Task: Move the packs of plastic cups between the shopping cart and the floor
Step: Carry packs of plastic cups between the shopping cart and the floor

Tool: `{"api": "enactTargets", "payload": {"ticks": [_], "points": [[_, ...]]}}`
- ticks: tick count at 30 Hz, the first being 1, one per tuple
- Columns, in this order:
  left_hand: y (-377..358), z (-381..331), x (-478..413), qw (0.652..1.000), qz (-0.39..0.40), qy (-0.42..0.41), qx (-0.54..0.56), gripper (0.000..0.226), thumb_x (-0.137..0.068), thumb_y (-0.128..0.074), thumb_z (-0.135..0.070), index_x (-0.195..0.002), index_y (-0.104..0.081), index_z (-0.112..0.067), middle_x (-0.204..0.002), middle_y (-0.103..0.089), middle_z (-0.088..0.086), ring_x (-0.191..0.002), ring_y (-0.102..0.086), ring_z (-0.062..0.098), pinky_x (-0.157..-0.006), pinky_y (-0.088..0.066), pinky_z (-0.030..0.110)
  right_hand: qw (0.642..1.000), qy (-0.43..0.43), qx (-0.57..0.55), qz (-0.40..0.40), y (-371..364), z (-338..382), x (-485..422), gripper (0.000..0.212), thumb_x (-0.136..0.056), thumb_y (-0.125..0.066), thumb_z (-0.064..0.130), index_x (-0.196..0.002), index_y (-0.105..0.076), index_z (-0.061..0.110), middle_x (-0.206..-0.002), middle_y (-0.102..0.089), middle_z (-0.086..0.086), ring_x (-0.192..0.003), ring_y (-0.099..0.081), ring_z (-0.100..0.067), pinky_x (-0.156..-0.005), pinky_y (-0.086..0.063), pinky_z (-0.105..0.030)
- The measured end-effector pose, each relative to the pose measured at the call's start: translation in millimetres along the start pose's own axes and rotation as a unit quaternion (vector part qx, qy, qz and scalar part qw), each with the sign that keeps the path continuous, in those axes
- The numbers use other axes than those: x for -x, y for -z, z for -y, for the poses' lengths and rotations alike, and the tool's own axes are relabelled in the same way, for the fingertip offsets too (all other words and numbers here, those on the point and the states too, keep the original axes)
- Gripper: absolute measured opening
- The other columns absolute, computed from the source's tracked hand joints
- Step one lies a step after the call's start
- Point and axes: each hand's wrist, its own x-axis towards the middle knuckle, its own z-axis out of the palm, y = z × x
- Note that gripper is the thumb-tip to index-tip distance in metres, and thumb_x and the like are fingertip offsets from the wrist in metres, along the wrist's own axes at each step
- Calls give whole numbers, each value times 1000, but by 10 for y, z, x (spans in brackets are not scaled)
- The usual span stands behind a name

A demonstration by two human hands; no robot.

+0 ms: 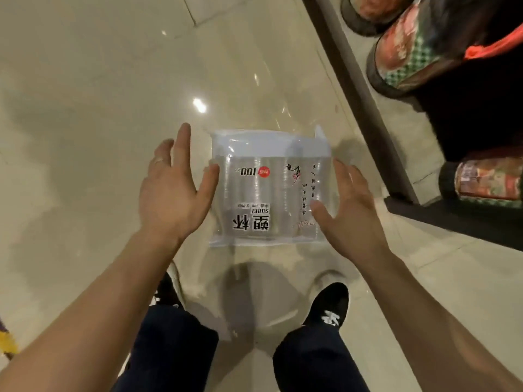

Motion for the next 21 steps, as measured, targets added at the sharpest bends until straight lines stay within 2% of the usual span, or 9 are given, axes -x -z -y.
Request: {"api": "enactTargets", "payload": {"ticks": [3, 7, 9, 12, 13, 15, 16, 18, 21], "points": [[-657, 188, -135, 1000, 15, -11, 10, 76, -91, -31, -64, -156, -11, -30, -156, -27, 20, -141, -30, 37, -103, -39, 52, 1000, -12, 7, -20, -435, -253, -358, 79, -91, -56, 44, -153, -8, 40, -162, -8, -5, -148, -16, -26, -115, -30, -47], [-1301, 339, -231, 998, 32, 2, 47, 74, -90, -26, -69, -154, -5, -37, -154, -30, 17, -139, -34, 35, -98, -42, 50, 998, -30, -25, -41, -857, -528, -702, 74, -91, -52, 45, -150, -8, 43, -154, -27, -7, -137, -35, -26, -105, -40, -49], [-1529, 398, -247, 997, 32, -5, 70, 73, -93, -28, -66, -154, -2, -37, -140, -45, 16, -125, -46, 35, -88, -44, 43, 997, -26, -69, -35, -967, -619, -758, 73, -95, -51, 39, -151, -4, 44, -151, -29, -2, -128, -36, -12, -100, -36, -35], [-1721, 453, -266, 992, 17, -19, 125, 71, -96, -32, -61, -155, -1, -36, -126, -54, 16, -114, -51, 33, -89, -47, 46, 994, 8, -100, -38, -1089, -673, -770, 73, -100, -47, 33, -154, 2, 39, -154, -24, 0, -114, -23, 14, -99, -26, -23], [-1747, 450, -266, 990, 13, -18, 141, 71, -96, -34, -58, -155, -1, -35, -125, -53, 17, -114, -51, 33, -90, -46, 45, 993, 16, -109, -40, -1101, -658, -762, 73, -100, -47, 33, -155, 1, 36, -154, -24, -1, -121, -22, 12, -104, -27, -26], [-1720, 445, -242, 986, 6, -14, 167, 72, -96, -37, -54, -156, -3, -33, -126, -51, 19, -113, -49, 32, -90, -45, 42, 990, 20, -131, -40, -1105, -607, -744, 71, -99, -49, 37, -155, -6, 31, -151, -32, -3, -136, -27, -5, -112, -31, -35], [-1660, 446, -228, 985, 1, -11, 174, 73, -96, -38, -53, -157, -3, -31, -126, -50, 20, -114, -49, 33, -91, -44, 41, 990, 25, -135, -40, -1082, -554, -717, 71, -99, -50, 40, -155, -7, 30, -150, -33, -2, -137, -28, -7, -112, -31, -31], [-1446, 449, -208, 983, -13, 0, 181, 74, -96, -38, -52, -157, -4, -27, -129, -48, 23, -116, -47, 34, -93, -40, 39, 991, 33, -120, -48, -938, -336, -621, 74, -100, -50, 42, -156, -3, 32, -152, -28, 2, -131, -23, 6, -104, -23, -11], [-869, 448, -179, 979, -53, 28, 197, 75, -96, -40, -49, -157, -6, -21, -136, -45, 24, -125, -41, 31, -98, -31, 29, 991, 61, -95, -75, -607, 161, -460, 73, -100, -49, 42, -155, -2, 35, -154, -24, 2, -133, -23, 3, -96, -23, -14]]}}
